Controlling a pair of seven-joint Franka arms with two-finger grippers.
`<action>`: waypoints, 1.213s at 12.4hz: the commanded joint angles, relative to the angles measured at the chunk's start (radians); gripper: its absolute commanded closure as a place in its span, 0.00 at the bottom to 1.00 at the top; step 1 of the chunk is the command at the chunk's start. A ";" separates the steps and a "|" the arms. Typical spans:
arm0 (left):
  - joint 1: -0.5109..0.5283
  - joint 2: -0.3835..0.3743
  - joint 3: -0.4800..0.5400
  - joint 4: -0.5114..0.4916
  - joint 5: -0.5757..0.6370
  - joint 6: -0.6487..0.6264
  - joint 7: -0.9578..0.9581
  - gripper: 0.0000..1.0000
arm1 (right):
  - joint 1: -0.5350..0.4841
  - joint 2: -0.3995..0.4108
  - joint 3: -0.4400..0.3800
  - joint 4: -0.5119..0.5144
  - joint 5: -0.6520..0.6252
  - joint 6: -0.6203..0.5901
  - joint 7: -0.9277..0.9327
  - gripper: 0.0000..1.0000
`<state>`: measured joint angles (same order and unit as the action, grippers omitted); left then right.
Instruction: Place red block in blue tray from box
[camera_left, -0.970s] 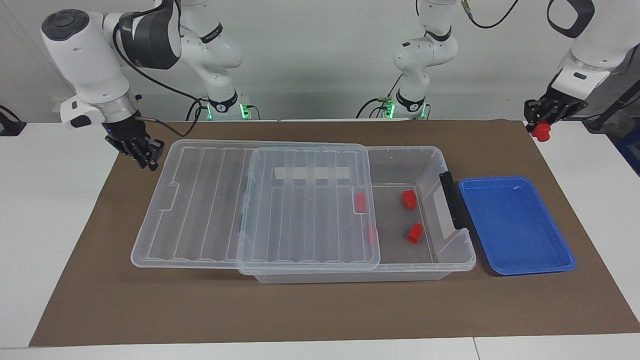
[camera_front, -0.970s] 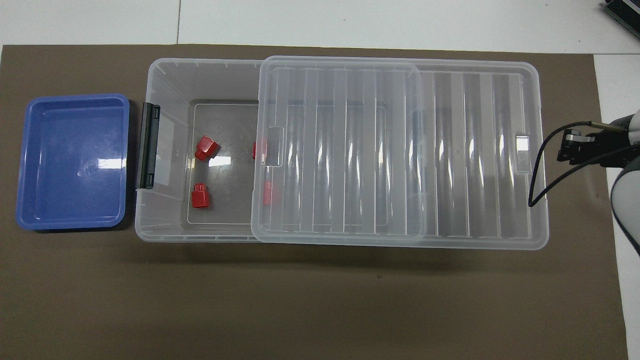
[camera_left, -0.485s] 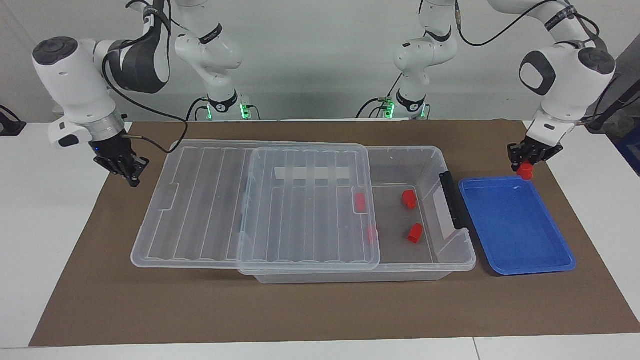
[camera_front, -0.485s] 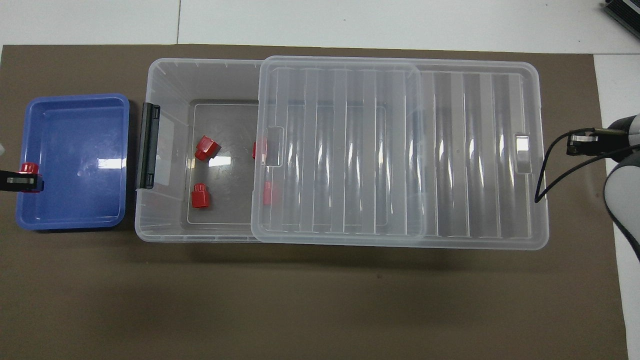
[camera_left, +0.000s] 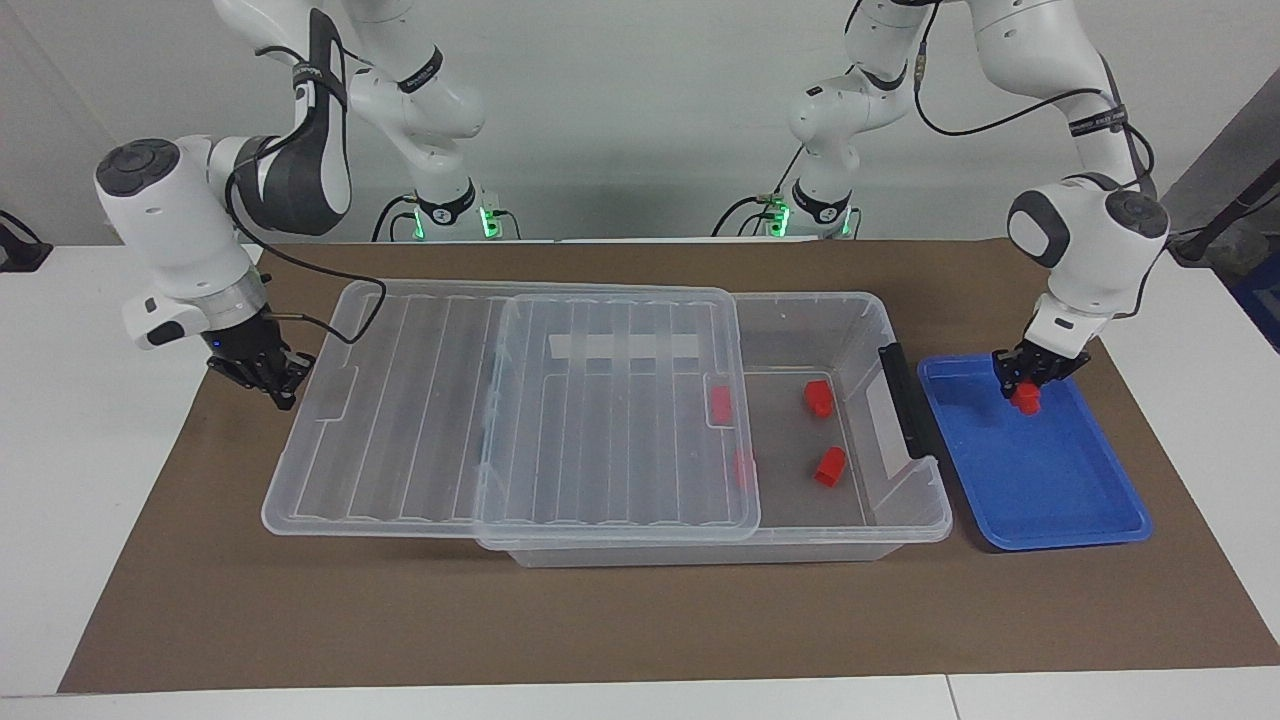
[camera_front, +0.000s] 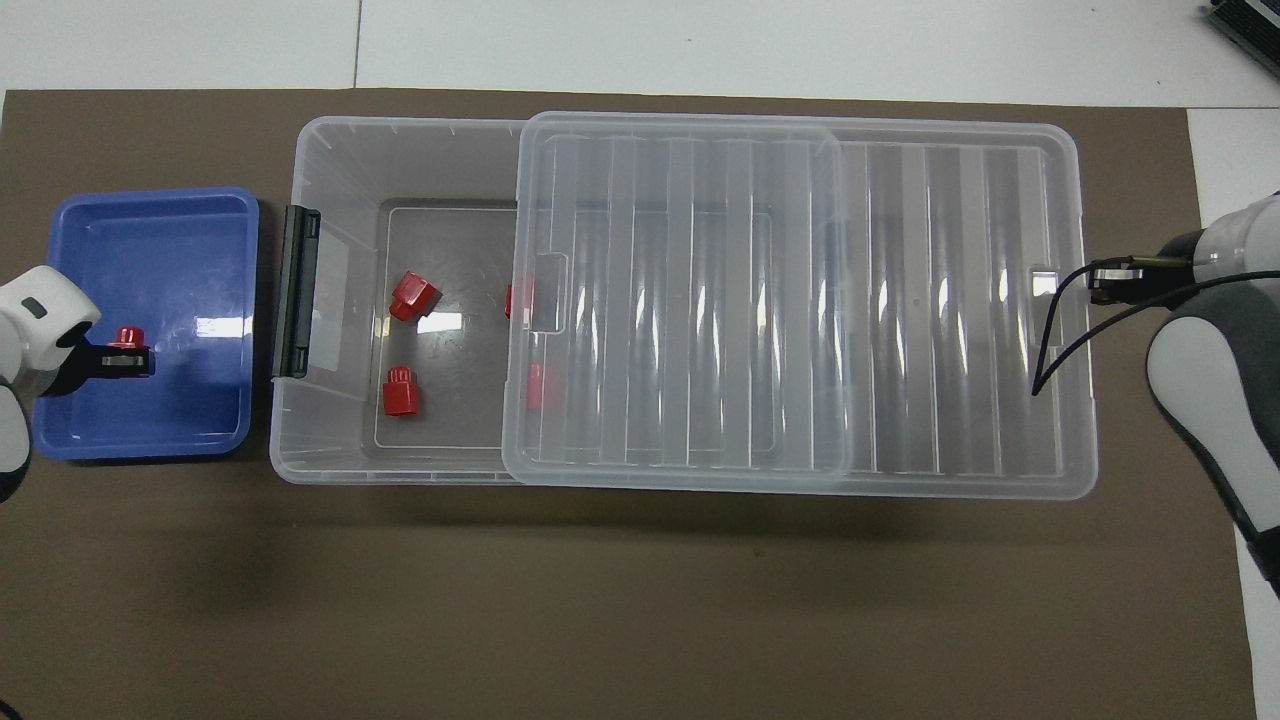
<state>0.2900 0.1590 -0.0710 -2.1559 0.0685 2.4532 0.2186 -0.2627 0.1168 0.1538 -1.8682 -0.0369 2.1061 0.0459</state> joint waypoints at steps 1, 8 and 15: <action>-0.011 0.088 0.007 -0.004 -0.016 0.130 -0.019 0.88 | 0.037 -0.011 0.009 -0.006 -0.008 -0.001 -0.017 1.00; -0.026 0.128 0.005 -0.002 -0.138 0.193 -0.016 0.38 | 0.178 -0.032 0.010 -0.005 0.008 -0.112 -0.015 1.00; -0.020 0.054 0.013 0.185 -0.125 -0.207 -0.007 0.14 | 0.296 -0.043 0.012 -0.009 0.034 -0.132 -0.011 1.00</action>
<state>0.2703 0.2623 -0.0684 -2.1035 -0.0474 2.4990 0.2042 0.0177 0.0990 0.1612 -1.8644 -0.0313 1.9942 0.0459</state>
